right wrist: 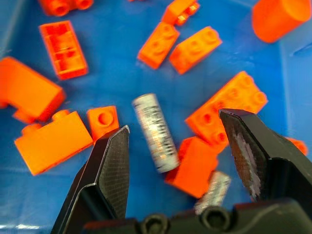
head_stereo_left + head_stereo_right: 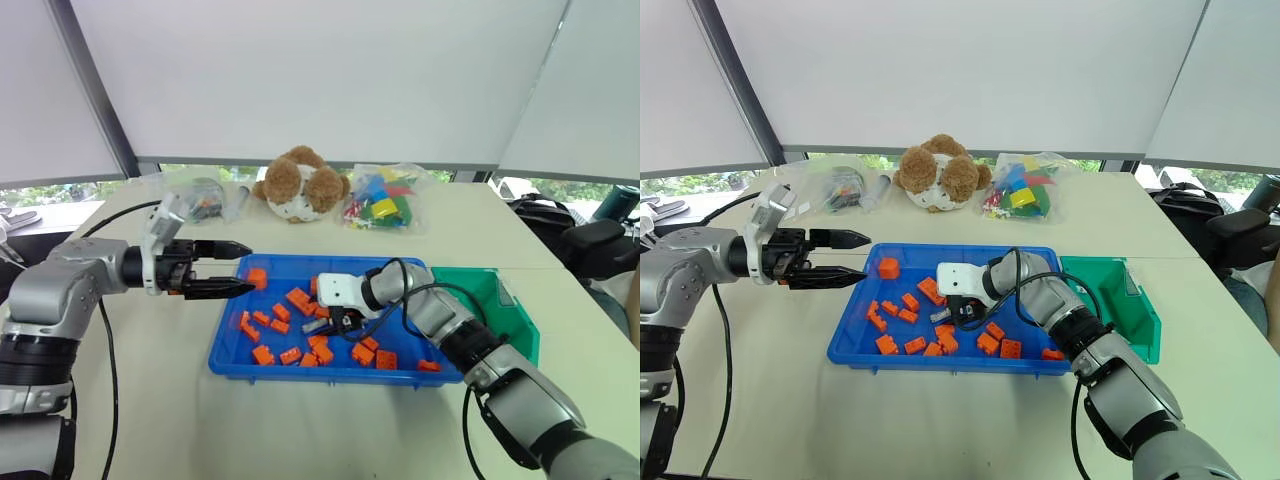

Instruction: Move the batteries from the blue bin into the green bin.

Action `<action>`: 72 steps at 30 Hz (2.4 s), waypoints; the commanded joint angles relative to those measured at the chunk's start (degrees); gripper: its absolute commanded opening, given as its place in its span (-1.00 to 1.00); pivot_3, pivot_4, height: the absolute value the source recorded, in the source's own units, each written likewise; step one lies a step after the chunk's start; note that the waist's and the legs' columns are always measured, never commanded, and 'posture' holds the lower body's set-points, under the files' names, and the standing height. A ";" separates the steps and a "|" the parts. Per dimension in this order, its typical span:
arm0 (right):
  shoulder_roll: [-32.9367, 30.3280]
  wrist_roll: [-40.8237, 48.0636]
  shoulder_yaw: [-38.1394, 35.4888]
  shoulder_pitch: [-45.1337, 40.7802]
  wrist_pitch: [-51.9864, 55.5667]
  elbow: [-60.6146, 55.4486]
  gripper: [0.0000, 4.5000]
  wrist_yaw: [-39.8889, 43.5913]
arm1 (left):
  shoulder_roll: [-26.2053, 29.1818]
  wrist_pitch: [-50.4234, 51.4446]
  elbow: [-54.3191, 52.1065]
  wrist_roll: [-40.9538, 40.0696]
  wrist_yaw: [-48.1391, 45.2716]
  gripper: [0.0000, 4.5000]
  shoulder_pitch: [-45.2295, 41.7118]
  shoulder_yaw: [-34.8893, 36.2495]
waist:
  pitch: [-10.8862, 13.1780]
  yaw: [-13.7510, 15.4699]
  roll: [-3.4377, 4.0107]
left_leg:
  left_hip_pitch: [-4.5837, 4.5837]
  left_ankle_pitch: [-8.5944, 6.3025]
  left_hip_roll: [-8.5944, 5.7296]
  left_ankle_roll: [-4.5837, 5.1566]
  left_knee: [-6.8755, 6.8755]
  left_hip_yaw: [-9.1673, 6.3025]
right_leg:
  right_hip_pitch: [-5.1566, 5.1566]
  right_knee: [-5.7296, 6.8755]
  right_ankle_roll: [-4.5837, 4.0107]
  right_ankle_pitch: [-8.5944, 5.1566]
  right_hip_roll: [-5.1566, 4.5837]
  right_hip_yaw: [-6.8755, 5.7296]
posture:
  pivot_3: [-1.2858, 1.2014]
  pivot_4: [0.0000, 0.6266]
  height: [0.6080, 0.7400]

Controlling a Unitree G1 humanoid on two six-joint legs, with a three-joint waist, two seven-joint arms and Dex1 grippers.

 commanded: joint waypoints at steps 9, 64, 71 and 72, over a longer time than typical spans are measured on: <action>-2.02 3.16 -5.13 0.39 5.08 -8.76 0.42 2.88 | -0.58 -1.29 -0.10 -0.20 0.00 1.00 -1.52 0.77 | 0.00 -0.20 0.00 | 0.03 -0.09 0.01 0.17 -0.01 0.00 | 0.00 0.01 0.00 0.00 0.03 0.00 | 0.03 -0.52 0.89; -26.33 15.86 -41.64 12.11 55.28 -33.32 -1.00 6.84 | 4.40 -5.04 0.33 2.72 -7.68 1.00 0.25 -2.78 | 0.02 0.70 0.02 | -0.05 -0.17 -0.05 0.29 -0.04 -0.09 | 0.07 -0.16 -0.01 0.00 -0.05 -0.13 | 0.03 -0.52 0.89; -32.83 14.31 -42.29 24.39 57.42 -33.86 -1.00 -2.06 | 1.69 -7.03 3.80 4.25 -8.92 1.00 -2.42 -4.90 | 0.02 -0.26 0.04 | 0.09 -0.19 -0.01 0.33 -0.05 0.05 | 0.05 -0.14 -0.02 -0.01 0.06 0.07 | 0.03 -0.52 0.89; -32.84 14.48 -41.97 24.86 57.63 -33.72 -1.00 -3.13 | 1.43 -7.13 4.08 4.41 -9.07 1.00 -2.74 -5.06 | 0.02 -0.24 0.04 | 0.08 -0.19 -0.01 0.33 -0.05 0.08 | 0.02 -0.14 -0.02 -0.01 0.06 0.10 | 0.03 -0.52 0.89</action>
